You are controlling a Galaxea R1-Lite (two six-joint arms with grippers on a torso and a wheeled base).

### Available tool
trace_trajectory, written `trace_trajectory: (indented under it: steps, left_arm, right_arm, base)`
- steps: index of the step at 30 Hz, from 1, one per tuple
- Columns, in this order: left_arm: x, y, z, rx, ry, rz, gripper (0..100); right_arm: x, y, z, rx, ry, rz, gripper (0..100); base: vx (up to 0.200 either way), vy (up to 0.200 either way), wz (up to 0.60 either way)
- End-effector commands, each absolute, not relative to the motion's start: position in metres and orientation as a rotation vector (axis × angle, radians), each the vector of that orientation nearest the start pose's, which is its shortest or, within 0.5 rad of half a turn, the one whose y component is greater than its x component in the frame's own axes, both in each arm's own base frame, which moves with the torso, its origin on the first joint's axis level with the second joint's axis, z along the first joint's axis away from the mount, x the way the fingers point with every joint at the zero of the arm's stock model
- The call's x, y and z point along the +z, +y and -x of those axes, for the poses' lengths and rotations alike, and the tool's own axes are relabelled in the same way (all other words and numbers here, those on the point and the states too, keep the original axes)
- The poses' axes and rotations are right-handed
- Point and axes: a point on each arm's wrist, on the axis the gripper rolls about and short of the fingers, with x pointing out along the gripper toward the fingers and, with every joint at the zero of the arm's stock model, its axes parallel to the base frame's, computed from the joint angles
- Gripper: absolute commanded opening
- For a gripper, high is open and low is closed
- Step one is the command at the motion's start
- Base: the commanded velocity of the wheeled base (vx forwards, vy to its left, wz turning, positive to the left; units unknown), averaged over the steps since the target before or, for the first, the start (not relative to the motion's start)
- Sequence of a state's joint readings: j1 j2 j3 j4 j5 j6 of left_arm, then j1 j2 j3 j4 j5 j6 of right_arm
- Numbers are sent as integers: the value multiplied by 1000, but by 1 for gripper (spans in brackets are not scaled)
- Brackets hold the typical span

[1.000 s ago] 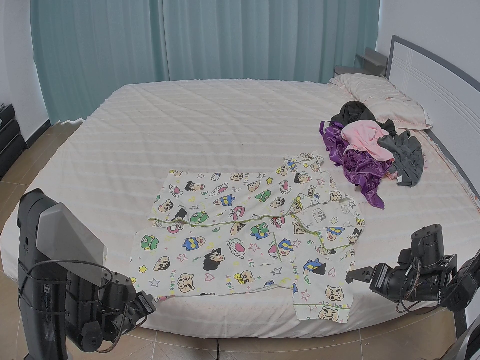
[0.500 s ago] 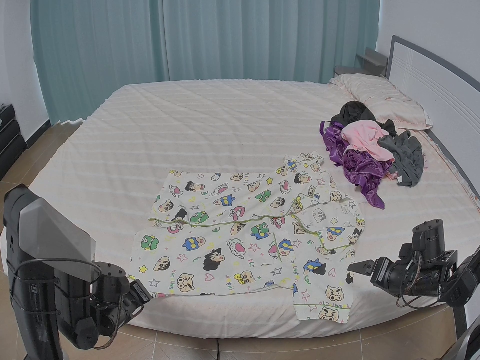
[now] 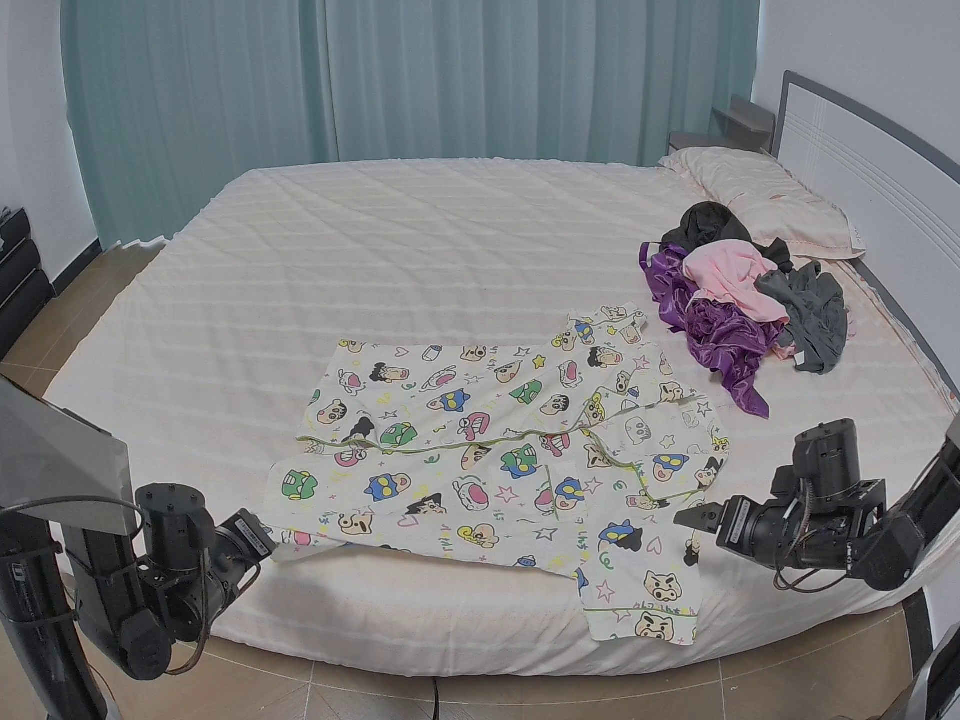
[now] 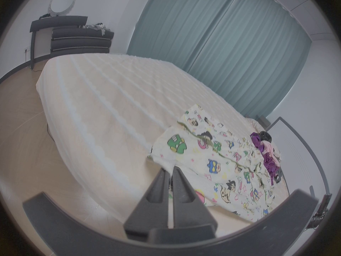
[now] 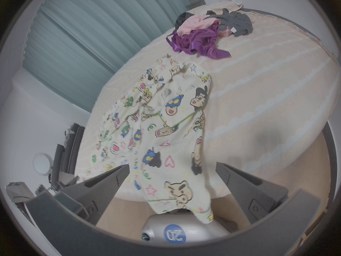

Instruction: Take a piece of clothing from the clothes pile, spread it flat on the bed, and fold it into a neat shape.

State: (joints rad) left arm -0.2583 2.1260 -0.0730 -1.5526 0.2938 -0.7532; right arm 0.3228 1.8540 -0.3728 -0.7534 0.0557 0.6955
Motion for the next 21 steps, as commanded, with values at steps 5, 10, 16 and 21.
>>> trace_trajectory:
  steps: [5,10,16,21]
  left_arm:
    - [35,-47,-233,194,339,620,0]
    - [35,-48,-235,193,338,620,0]
    - [33,-48,-235,194,346,617,0]
    - [33,-48,-235,193,344,617,0]
  right_arm:
    - [-10,92,-274,41,954,-420,100]
    - [-9,98,-285,71,930,-424,100]
    - [-22,113,-305,97,923,-388,0]
    - [-13,101,-332,66,836,-427,0]
  base:
    - [0,0,0]
    - [0,0,0]
    - [0,0,0]
    - [0,0,0]
